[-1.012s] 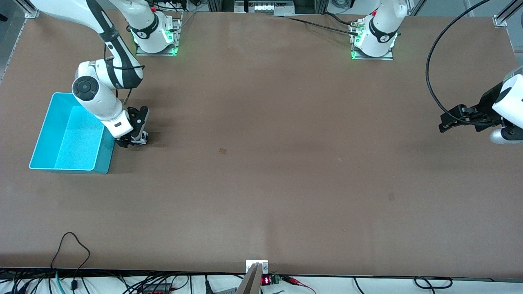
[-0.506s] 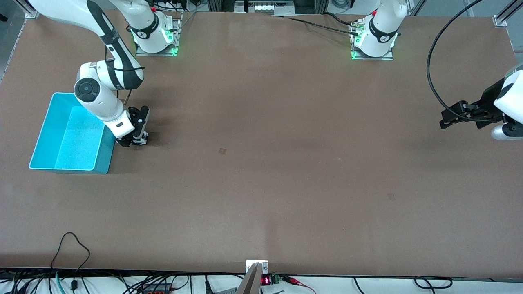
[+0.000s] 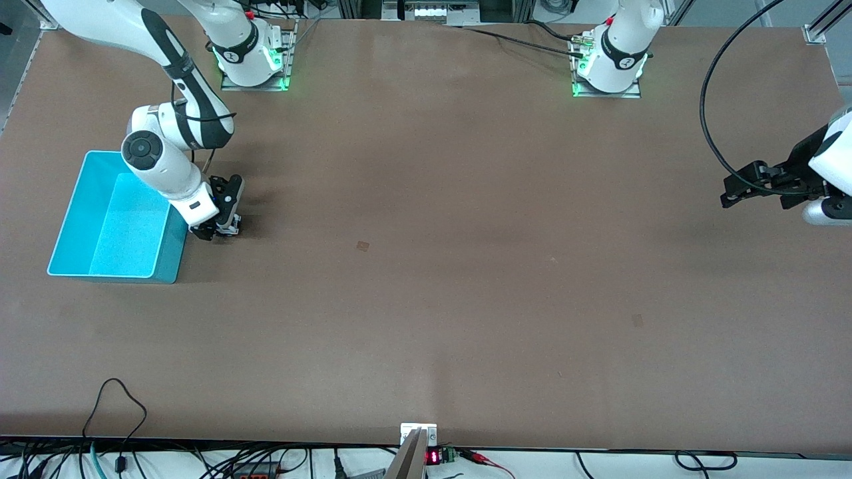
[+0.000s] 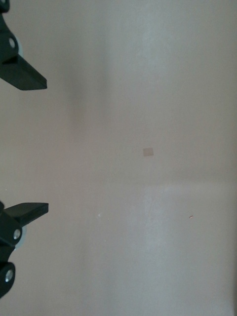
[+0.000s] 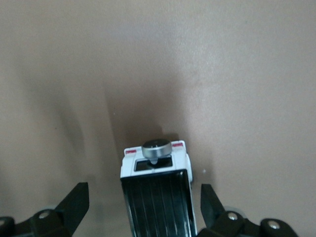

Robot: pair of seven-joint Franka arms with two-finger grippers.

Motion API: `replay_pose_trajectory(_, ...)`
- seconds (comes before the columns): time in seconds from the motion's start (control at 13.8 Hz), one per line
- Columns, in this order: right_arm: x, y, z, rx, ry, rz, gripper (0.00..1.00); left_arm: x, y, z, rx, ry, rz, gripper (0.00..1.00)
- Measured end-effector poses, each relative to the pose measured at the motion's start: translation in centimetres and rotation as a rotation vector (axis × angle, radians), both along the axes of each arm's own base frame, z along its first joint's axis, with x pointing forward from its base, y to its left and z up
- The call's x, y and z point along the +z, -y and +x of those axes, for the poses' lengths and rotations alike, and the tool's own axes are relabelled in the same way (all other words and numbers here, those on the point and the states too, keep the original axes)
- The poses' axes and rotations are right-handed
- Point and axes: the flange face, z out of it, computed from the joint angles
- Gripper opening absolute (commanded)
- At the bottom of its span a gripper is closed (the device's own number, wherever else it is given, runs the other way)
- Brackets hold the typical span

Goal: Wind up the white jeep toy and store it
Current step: 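Lower and close the right gripper on the white jeep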

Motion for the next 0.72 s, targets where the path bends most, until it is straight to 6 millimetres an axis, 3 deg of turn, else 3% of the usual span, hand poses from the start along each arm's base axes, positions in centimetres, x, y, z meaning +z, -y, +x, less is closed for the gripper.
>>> replay_pose_trajectory(0.14, -0.23, 0.24, -0.05, -0.005, -0.004, 0.000, 0.74, -0.04, 0.00, -0.05, 0.011, -0.005, 0.000, 1.00)
replay_pose_trajectory(0.22, -0.24, 0.25, -0.04, -0.004, -0.003, 0.001, 0.42, -0.07, 0.00, -0.09, 0.016, -0.009, 0.000, 1.00)
replay_pose_trajectory(0.36, -0.20, 0.24, 0.00, -0.004, 0.001, 0.001, 0.18, -0.08, 0.00, -0.09, 0.017, -0.009, 0.000, 1.00)
replay_pose_trajectory(0.51, -0.15, 0.25, 0.02, -0.004, 0.002, 0.001, 0.03, -0.09, 0.00, -0.11, 0.017, -0.010, 0.000, 1.00)
replay_pose_trajectory(0.72, -0.15, 0.26, 0.02, -0.004, 0.002, 0.001, 0.00, -0.11, 0.00, -0.14, 0.017, -0.013, 0.000, 1.00)
